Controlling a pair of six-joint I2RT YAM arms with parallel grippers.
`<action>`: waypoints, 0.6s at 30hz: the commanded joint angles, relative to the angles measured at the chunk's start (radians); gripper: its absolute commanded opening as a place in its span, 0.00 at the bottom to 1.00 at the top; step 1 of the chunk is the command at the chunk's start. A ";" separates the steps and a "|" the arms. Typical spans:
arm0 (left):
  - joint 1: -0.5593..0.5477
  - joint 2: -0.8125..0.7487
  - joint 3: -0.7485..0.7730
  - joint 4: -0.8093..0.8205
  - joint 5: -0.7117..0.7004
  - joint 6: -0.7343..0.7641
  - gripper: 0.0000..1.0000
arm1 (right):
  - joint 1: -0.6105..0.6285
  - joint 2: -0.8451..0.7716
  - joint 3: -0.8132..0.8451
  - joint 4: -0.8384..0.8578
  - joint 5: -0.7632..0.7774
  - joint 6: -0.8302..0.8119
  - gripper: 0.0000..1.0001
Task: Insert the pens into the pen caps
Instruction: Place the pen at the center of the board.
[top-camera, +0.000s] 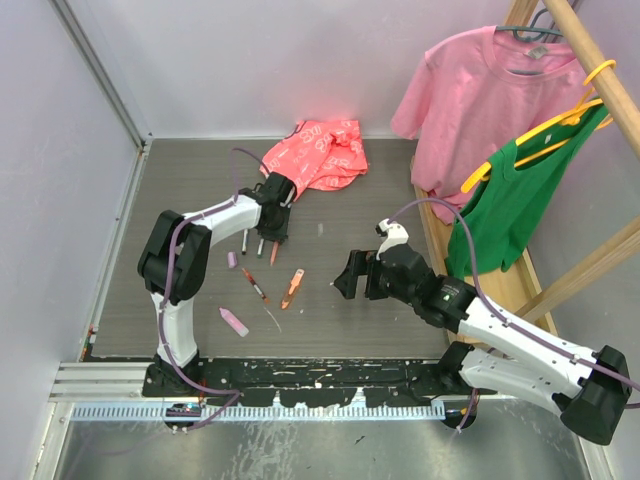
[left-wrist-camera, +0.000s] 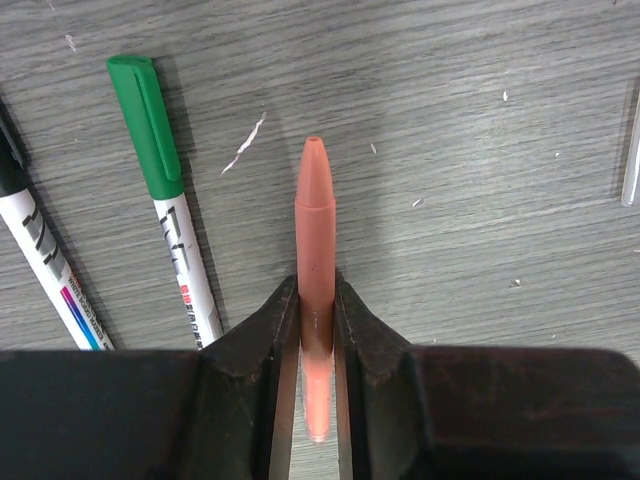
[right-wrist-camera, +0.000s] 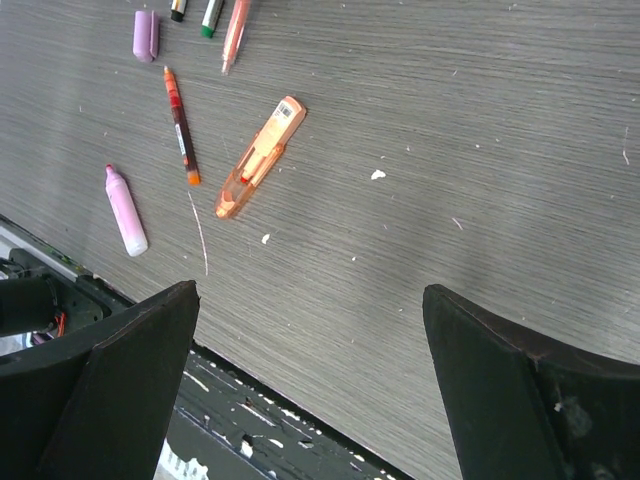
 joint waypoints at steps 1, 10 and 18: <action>0.004 0.014 0.013 -0.002 -0.023 0.004 0.21 | 0.001 -0.023 0.009 0.022 0.024 0.018 0.99; 0.004 -0.001 0.024 -0.007 -0.020 0.008 0.25 | 0.000 -0.033 0.005 0.013 0.029 0.023 0.99; 0.004 -0.080 0.080 -0.048 -0.012 0.015 0.28 | 0.000 -0.037 0.006 0.011 0.035 0.023 0.99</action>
